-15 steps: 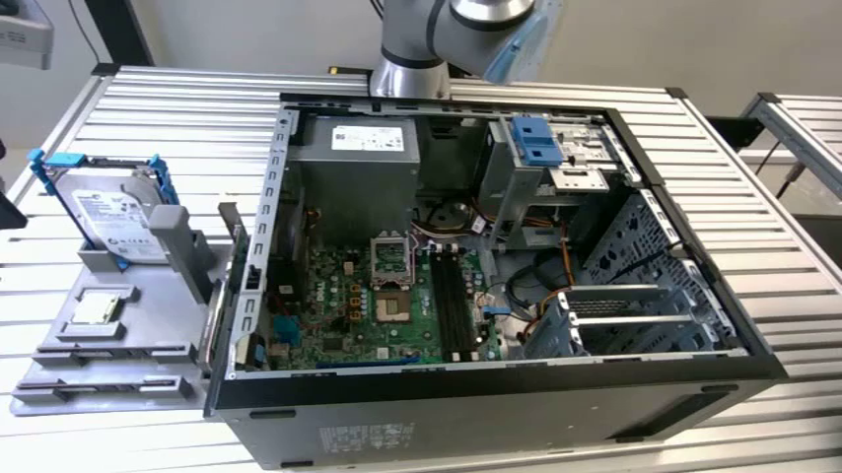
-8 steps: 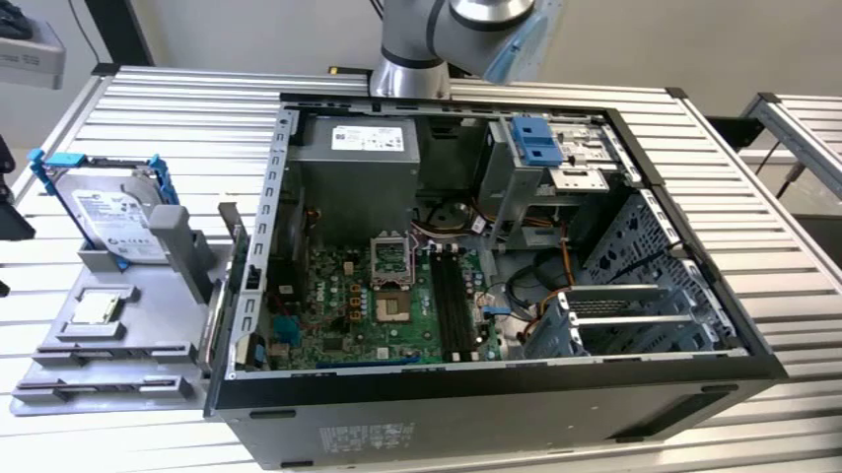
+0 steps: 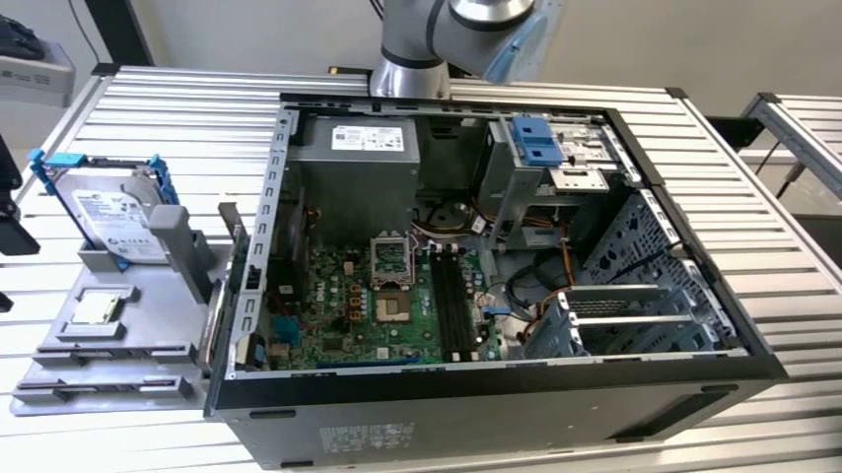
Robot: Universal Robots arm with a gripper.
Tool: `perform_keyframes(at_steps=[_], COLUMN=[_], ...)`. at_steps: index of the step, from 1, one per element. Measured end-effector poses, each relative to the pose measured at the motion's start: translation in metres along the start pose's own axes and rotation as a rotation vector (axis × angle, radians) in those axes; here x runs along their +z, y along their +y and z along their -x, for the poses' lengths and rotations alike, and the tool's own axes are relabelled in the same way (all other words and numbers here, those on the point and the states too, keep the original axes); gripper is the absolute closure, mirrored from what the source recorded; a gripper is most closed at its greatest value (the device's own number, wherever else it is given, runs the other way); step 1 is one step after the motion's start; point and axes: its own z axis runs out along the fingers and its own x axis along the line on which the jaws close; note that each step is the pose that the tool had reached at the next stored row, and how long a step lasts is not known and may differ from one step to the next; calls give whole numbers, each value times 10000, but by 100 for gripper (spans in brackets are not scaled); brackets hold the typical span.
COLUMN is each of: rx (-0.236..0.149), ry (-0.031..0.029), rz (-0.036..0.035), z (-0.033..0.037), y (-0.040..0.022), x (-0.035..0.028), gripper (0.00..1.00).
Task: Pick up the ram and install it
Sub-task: 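Pick up the ram and move it above insertion slot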
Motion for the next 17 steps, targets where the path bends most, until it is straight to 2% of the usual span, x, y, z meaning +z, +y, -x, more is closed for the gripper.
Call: perform_keyframes(at_steps=[7,9,13,15,16,17], rx=[395,435,452,458,465,478], ry=[-2,-41,-231,-423,-489,-517], rz=[-7,-10,-14,-22,-24,-26], z=[-1,-1,-3,-5,-7,-7], y=[0,0,0,-1,-1,0], x=[118,149,188,199,206,219], gripper=[0,0,0,0,0,0])
